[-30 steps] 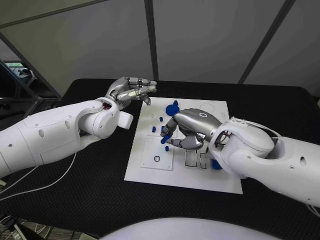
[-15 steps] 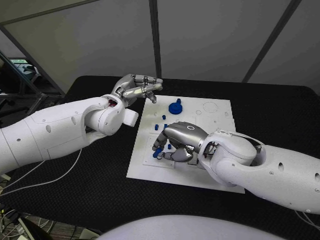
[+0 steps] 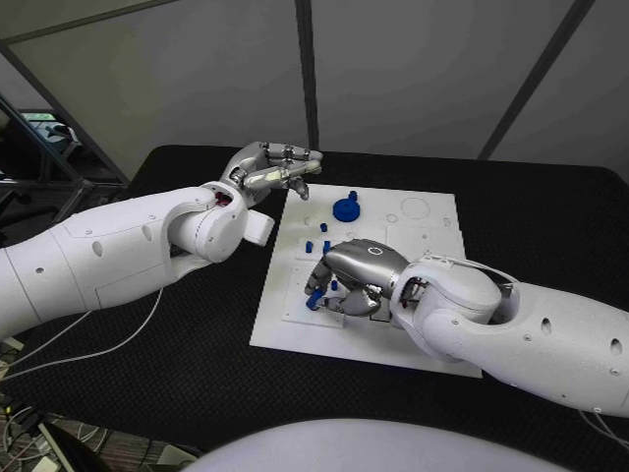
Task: Assemble the parts on the task board
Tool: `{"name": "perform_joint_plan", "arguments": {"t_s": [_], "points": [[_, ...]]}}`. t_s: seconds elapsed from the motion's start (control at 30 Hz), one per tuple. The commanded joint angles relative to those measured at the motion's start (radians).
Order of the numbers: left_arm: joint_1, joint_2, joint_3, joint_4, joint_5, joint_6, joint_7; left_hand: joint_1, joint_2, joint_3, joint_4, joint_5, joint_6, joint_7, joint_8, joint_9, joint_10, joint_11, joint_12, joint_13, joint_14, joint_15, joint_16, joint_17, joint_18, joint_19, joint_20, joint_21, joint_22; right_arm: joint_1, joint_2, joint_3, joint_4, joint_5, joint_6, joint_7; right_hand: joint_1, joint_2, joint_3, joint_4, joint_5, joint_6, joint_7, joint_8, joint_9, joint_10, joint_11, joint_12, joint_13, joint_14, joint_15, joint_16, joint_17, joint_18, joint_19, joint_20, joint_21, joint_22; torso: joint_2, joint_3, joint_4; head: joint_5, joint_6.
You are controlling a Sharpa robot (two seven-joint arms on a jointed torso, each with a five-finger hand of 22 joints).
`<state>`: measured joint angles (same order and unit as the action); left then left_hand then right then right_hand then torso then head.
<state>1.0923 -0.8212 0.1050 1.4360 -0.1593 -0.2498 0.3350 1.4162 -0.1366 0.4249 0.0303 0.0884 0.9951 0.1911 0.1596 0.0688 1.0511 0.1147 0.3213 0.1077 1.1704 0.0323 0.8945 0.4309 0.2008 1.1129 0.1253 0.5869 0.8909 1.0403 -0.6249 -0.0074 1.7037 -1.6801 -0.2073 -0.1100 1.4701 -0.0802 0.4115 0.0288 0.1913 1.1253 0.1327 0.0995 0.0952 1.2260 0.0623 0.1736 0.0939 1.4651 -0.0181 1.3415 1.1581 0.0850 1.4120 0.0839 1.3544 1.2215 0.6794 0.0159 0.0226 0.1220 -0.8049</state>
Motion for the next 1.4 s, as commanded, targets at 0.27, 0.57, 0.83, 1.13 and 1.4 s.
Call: {"name": "perform_joint_plan", "arguments": {"t_s": [0.27,0.57,0.83,1.13,1.4], "points": [[0.002,0.003,0.001,-0.001,0.002,0.013,0.004,-0.002,0.007,-0.006,-0.001,-0.003,-0.007,-0.001,0.005,0.000,-0.007,0.000,0.005,0.001,-0.005,-0.001,-0.002,-0.001,-0.019,-0.004,0.001,-0.004,-0.001,0.000,0.009,0.000,-0.002,-0.053,0.081,-0.023,-0.003,-0.006,0.004,0.001,0.001,0.005,0.006,0.003,0.003,0.010,0.000,-0.007,0.002,0.036,-0.002,0.007,0.001,-0.013,0.006,-0.001,0.003,0.000,0.001,-0.0001,0.0002,0.000,-0.005],[0.002,0.003,0.001,-0.001,0.002,0.014,0.004,-0.002,0.007,-0.006,-0.001,-0.003,-0.007,-0.001,0.005,0.000,-0.007,0.000,0.005,0.001,-0.005,-0.001,-0.002,-0.001,-0.019,-0.004,0.001,-0.004,-0.001,-0.002,0.016,0.000,-0.005,-0.103,0.071,-0.088,-0.007,-0.006,0.003,0.001,-0.002,0.007,0.005,0.004,0.003,0.013,-0.001,-0.008,0.004,0.036,-0.002,0.005,-0.002,-0.012,0.005,-0.001,0.003,-0.001,0.000,-0.0002,0.0001,0.002,-0.005],[0.002,0.003,0.001,-0.003,0.002,0.015,0.002,-0.002,0.007,-0.006,-0.001,-0.003,-0.007,-0.001,0.005,0.000,-0.007,0.000,0.005,0.001,-0.005,-0.001,-0.002,-0.001,-0.019,-0.004,0.001,-0.004,-0.001,-0.003,0.015,0.000,0.001,-0.123,0.063,-0.105,-0.007,-0.006,0.003,0.001,-0.002,0.007,0.005,0.004,0.003,0.013,-0.001,-0.008,0.004,0.036,-0.002,0.005,-0.002,-0.012,0.005,-0.001,0.003,-0.001,0.000,0.0006,-0.0007,0.001,-0.006],[0.002,0.005,0.001,-0.006,0.002,0.018,0.000,-0.001,0.009,-0.008,-0.002,-0.003,-0.008,-0.001,0.007,0.000,-0.009,0.000,0.009,0.002,-0.007,-0.001,-0.002,-0.002,-0.018,-0.005,0.001,-0.006,-0.002,-0.006,0.010,0.000,0.007,-0.131,0.047,-0.105,-0.007,-0.006,0.005,0.000,0.001,0.010,0.004,0.004,0.004,0.016,-0.002,-0.009,0.005,0.035,-0.003,0.005,-0.003,-0.012,0.004,-0.001,0.003,-0.001,0.000,0.0010,-0.0003,0.000,-0.007],[0.002,0.008,0.001,-0.008,0.002,0.019,-0.002,-0.001,0.009,-0.008,-0.002,-0.003,-0.008,-0.001,0.007,0.000,-0.009,0.000,0.009,0.002,-0.007,-0.001,-0.002,-0.002,-0.018,-0.005,0.001,-0.006,-0.002,-0.006,0.024,0.000,0.002,-0.122,0.070,-0.094,-0.031,-0.024,-0.002,0.004,0.004,-0.008,0.010,-0.009,-0.001,0.003,0.004,-0.030,0.005,0.033,0.002,0.002,-0.009,-0.011,-0.001,0.001,0.000,-0.006,0.000,-0.0005,0.0001,-0.001,-0.008]]}}
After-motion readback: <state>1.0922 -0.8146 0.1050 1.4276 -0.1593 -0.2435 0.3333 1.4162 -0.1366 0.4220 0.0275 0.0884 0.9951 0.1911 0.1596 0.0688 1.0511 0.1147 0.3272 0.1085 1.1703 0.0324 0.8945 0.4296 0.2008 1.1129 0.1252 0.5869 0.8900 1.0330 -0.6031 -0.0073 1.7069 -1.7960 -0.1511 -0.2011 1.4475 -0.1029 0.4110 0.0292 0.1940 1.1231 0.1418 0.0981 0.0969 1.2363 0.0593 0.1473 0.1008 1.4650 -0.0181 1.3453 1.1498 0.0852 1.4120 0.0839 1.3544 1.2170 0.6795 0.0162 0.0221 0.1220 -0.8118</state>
